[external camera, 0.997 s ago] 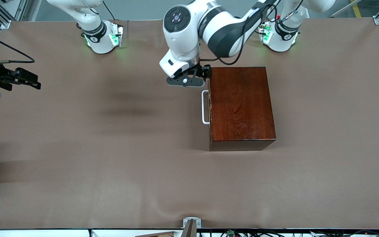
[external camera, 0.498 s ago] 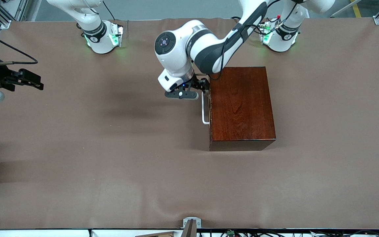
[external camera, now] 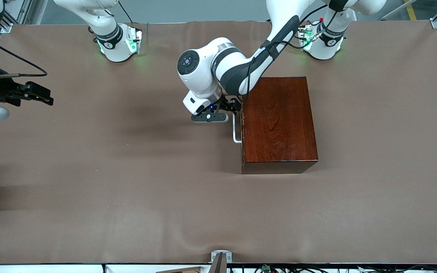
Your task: Open drawer, take yellow block, close drawer
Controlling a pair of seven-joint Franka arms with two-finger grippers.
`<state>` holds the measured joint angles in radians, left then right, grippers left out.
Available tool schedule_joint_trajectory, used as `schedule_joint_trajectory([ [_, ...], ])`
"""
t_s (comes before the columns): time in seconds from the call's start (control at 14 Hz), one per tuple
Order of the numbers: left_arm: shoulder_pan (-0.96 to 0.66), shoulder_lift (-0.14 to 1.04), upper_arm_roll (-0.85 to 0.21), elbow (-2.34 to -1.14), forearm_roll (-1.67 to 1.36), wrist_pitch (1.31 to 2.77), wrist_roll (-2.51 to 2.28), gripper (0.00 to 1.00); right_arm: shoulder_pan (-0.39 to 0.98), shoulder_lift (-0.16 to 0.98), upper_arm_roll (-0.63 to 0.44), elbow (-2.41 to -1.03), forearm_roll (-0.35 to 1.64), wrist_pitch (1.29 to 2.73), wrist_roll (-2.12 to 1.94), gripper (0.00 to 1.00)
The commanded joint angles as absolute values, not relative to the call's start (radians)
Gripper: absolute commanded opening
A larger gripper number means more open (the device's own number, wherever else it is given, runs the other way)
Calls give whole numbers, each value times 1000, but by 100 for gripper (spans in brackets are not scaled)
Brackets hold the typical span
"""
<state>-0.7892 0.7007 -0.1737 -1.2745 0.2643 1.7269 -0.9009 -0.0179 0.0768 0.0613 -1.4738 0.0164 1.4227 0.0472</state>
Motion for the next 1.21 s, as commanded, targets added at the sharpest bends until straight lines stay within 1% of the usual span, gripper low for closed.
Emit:
schedule_joint_trajectory([
  [0.0,-804,722,-163,-1250,302,1726,-920,100,9,83,60,-1457,25,1420,107,100],
  [0.64,-804,759,-163,-1249,302,1766,-936,100,69,92,60,-1457,23,1419,322,100],
  [1.14,-804,772,-163,-1249,304,1841,-966,100,113,104,60,-1457,25,1431,517,100],
])
